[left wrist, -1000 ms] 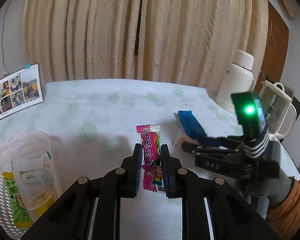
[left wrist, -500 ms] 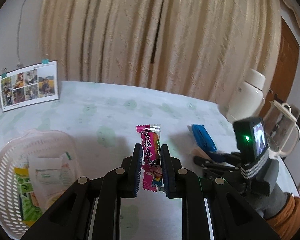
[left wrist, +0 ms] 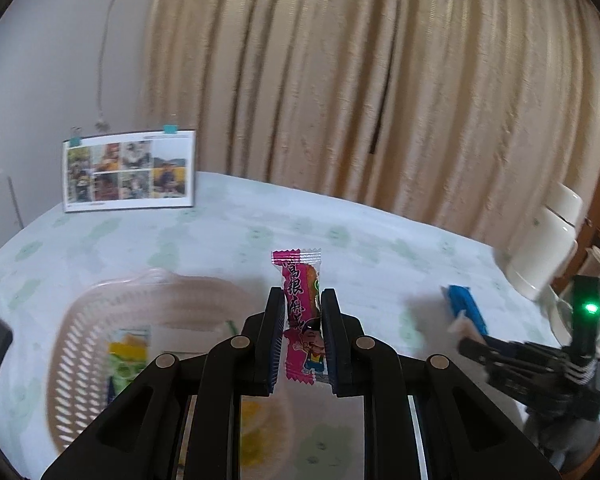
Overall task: Organize snacks
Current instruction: 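Drop the pink candy into the basket with the left tool while the right tool lifts the wafer pack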
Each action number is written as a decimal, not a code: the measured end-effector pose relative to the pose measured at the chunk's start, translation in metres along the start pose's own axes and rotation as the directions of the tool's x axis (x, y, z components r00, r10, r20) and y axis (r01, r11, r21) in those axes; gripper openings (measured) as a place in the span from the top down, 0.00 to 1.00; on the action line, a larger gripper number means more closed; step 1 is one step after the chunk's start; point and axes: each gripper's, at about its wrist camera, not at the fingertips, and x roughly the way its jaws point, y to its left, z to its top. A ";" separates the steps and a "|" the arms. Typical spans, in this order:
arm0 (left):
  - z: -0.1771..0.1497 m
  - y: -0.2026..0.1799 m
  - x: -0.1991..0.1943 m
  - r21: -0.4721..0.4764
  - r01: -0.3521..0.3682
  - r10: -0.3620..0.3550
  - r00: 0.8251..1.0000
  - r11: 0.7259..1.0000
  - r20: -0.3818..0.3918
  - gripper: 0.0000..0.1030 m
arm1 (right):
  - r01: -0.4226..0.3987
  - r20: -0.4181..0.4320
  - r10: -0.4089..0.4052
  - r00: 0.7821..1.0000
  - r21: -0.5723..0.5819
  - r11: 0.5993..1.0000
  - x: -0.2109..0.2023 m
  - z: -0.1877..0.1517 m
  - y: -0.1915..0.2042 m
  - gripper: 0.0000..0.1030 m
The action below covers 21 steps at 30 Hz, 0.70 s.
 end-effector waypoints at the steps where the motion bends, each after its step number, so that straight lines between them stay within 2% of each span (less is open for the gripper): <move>1: 0.000 0.003 -0.001 -0.002 -0.016 0.016 1.000 1.000 0.006 0.81 | -0.008 0.004 0.008 1.000 -0.001 1.000 -0.001 0.000 0.002 0.75; 7: -0.004 0.030 -0.002 -0.059 -0.127 0.128 0.992 0.990 0.004 0.80 | -0.054 0.019 0.054 0.998 -0.014 0.998 -0.010 0.000 0.015 0.75; 8: -0.004 0.034 -0.002 -0.073 -0.147 0.148 0.989 0.986 0.000 0.77 | -0.062 0.018 0.062 0.998 -0.015 0.998 -0.011 0.000 0.017 0.75; 10: -0.004 0.046 -0.002 -0.115 -0.186 0.186 0.983 0.976 -0.012 0.67 | -0.079 0.018 0.079 0.997 -0.015 0.997 -0.013 -0.001 0.021 0.75; 12: -0.004 0.055 -0.004 -0.155 -0.198 0.198 0.980 0.968 -0.016 0.39 | -0.093 0.019 0.093 0.995 -0.013 0.996 -0.014 -0.001 0.023 0.75; 13: -0.004 0.062 -0.006 -0.184 -0.204 0.205 0.979 0.962 -0.010 0.34 | -0.104 0.019 0.104 0.994 -0.010 0.994 -0.015 -0.001 0.024 0.75; 21: -0.001 0.077 -0.016 -0.238 -0.253 0.270 0.962 0.938 0.043 0.32 | -0.211 0.025 0.211 0.977 0.014 0.977 -0.024 0.000 0.041 0.75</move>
